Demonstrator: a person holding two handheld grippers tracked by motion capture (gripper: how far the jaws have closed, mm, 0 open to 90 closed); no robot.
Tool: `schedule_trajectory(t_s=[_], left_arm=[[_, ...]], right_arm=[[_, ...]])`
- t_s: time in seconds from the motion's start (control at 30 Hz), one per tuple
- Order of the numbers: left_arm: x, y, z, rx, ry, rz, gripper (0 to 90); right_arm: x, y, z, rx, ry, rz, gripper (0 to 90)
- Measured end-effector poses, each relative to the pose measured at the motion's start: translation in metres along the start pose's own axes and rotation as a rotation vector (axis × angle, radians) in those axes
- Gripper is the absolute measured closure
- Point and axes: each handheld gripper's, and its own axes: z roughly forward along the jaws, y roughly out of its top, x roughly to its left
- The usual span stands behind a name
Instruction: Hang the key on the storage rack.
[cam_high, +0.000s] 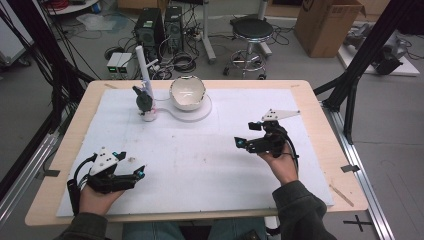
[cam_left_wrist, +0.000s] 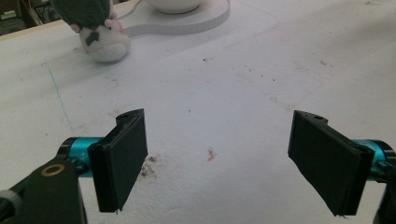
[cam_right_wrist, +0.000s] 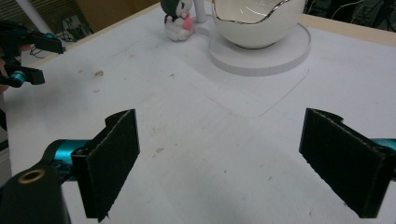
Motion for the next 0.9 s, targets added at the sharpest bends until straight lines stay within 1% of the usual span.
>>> schedule_trajectory(t_s=[0.23,0.3,0.33,0.53,0.63,0.7,0.73,0.8,0.9], left_arm=[[0.000,0.000,0.000,0.000,-0.002,0.000,20.1],[0.000,0.000,0.000,-0.001,-0.002,-0.002,20.1],[0.000,0.000,0.000,-0.001,-0.002,-0.003,20.1],[0.000,0.000,-0.001,-0.003,-0.002,-0.004,20.0],[0.000,0.000,-0.001,0.001,-0.003,-0.002,20.0],[0.000,0.000,-0.001,-0.002,-0.002,-0.004,20.0],[0.000,0.000,-0.001,-0.002,-0.002,-0.005,20.0],[0.000,0.000,-0.001,0.000,-0.003,-0.003,19.9],[0.000,0.000,-0.001,0.004,-0.007,0.000,19.9]], right_arm=[[0.000,-0.005,-0.005,-0.004,-0.011,0.003,11.6],[0.000,-0.006,-0.006,-0.004,-0.015,-0.005,11.6],[0.000,-0.007,-0.007,-0.006,-0.020,-0.017,11.6],[0.000,-0.014,-0.011,0.004,-0.034,-0.018,11.6],[-0.001,-0.017,-0.013,0.009,-0.040,-0.011,11.6],[-0.002,-0.020,-0.015,0.004,-0.044,-0.022,11.6],[-0.002,-0.021,-0.016,0.008,-0.045,-0.010,11.6],[-0.002,-0.024,-0.018,0.006,-0.050,-0.003,11.6],[-0.004,-0.028,-0.021,0.008,-0.063,-0.008,11.6]])
